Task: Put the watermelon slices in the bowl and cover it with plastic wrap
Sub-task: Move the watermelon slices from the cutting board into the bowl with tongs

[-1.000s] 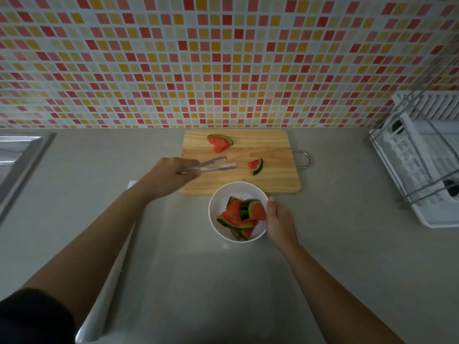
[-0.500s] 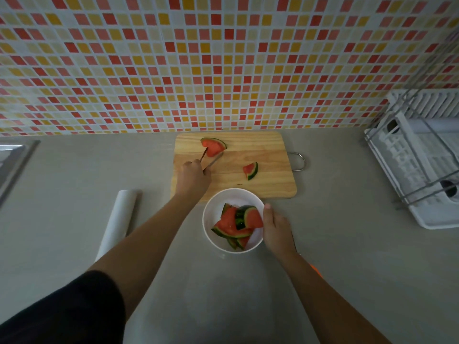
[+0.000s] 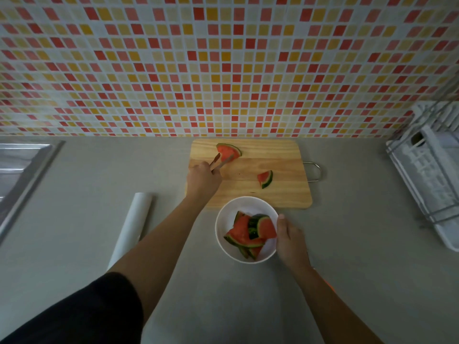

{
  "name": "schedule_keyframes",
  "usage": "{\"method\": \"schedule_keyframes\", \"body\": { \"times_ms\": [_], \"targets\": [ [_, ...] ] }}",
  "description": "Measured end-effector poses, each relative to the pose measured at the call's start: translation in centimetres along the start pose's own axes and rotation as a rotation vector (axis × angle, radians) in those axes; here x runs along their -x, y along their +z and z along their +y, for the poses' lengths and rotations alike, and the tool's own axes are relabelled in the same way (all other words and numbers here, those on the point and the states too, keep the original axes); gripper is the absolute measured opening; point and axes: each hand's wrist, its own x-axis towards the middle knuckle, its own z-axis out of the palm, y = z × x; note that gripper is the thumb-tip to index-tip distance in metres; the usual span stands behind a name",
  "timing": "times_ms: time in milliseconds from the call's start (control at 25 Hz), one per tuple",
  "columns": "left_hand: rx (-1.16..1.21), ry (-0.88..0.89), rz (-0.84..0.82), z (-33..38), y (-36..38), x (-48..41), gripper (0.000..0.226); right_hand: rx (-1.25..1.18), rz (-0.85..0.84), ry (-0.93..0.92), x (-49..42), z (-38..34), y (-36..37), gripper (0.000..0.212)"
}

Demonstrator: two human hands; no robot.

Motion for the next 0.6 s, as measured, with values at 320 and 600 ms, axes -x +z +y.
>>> {"method": "schedule_keyframes", "body": {
  "times_ms": [320,600],
  "targets": [
    [0.023,0.221,0.125,-1.8,-0.9,0.9,0.024,0.008,-0.002,0.001,0.2,-0.2,-0.1,0.042],
    [0.01,0.223,-0.037,-4.9,1.2,0.9,0.036,0.033,0.018,-0.014,0.1,0.0,0.1,0.042]
  ]
}}
